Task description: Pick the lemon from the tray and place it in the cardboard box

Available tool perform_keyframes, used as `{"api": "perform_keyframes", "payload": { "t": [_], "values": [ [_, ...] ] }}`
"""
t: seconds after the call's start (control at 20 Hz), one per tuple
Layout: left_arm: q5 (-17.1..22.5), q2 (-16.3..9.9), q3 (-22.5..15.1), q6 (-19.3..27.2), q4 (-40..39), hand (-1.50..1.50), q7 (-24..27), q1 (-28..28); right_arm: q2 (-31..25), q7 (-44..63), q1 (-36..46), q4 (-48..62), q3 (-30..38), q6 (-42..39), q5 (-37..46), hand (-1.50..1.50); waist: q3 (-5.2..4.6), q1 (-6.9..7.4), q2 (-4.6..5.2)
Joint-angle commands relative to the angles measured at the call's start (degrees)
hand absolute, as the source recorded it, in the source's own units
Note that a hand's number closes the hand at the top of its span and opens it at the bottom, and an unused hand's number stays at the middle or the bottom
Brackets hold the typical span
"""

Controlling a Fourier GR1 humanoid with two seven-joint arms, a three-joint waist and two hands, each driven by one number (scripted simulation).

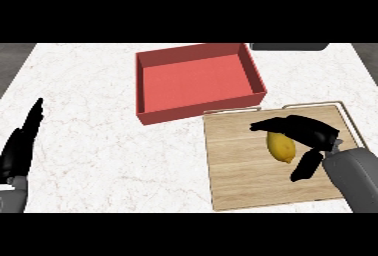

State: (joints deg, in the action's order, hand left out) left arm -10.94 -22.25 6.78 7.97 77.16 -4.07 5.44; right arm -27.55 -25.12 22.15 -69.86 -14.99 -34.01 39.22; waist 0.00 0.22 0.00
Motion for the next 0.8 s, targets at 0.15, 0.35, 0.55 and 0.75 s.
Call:
{"api": "perform_keyframes", "payload": {
  "t": [0.15,0.35,0.55,0.75],
  "values": [
    [-0.9,-0.6,1.3,-0.4,1.8,0.0,-1.3,-0.6,4.3,-1.8,-0.9,0.9,2.9,12.8,4.1,1.5,0.03,0.02,0.0],
    [-1.6,2.1,0.3,0.2,1.1,0.0,0.7,-1.2,8.7,-0.2,2.2,5.0,2.5,18.6,8.6,1.5,0.02,0.21,0.06],
    [-0.5,0.2,2.1,-0.4,0.9,0.0,-1.6,-1.0,10.0,20.8,-4.4,-0.4,8.5,21.3,10.1,1.5,-0.15,-2.35,-0.63],
    [-0.1,-0.1,3.3,0.1,1.4,0.0,-1.9,-2.1,12.3,38.8,-8.5,-1.1,13.9,27.4,14.5,1.5,-0.35,-4.55,-1.4]
  ]
}}
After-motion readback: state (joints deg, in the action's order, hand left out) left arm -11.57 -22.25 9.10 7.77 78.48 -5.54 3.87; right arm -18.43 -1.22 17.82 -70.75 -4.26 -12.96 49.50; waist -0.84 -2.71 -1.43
